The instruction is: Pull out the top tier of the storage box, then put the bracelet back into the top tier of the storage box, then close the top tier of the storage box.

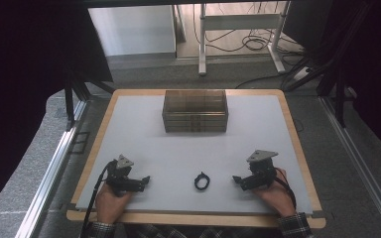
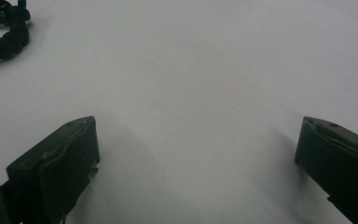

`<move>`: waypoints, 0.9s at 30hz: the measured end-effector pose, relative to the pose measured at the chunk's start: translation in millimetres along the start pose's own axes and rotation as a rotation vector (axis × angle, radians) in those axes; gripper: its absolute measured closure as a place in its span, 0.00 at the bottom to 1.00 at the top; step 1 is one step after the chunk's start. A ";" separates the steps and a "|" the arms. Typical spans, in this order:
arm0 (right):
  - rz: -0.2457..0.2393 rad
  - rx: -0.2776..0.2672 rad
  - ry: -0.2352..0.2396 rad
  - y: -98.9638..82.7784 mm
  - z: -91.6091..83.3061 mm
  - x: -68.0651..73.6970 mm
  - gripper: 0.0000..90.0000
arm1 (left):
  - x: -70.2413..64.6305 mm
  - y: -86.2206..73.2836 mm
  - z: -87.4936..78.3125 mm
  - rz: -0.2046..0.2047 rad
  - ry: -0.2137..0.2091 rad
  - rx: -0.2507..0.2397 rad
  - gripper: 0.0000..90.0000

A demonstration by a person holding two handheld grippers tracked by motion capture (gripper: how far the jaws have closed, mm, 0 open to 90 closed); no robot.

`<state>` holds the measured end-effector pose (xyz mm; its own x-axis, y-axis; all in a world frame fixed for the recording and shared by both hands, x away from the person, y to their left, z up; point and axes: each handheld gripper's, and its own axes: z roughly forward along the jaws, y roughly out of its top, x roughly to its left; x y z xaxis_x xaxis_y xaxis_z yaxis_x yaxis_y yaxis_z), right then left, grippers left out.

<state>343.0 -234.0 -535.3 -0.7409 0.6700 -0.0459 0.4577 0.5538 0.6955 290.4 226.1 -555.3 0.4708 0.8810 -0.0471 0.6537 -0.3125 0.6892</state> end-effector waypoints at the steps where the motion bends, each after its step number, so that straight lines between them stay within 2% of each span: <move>1: 0.000 0.000 0.000 0.0 0.0 0.0 0.00 | 0.0 0.0 0.0 0.000 0.000 0.000 0.00; 27: 0.002 0.003 0.003 0.7 -1.0 -0.2 0.01 | 0.1 0.2 0.2 -0.002 -0.001 0.000 0.00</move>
<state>343.0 -234.2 -534.0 -0.7414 0.6697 -0.0424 0.4606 0.5538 0.6936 290.6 226.1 -555.4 0.4698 0.8814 -0.0490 0.6550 -0.3108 0.6888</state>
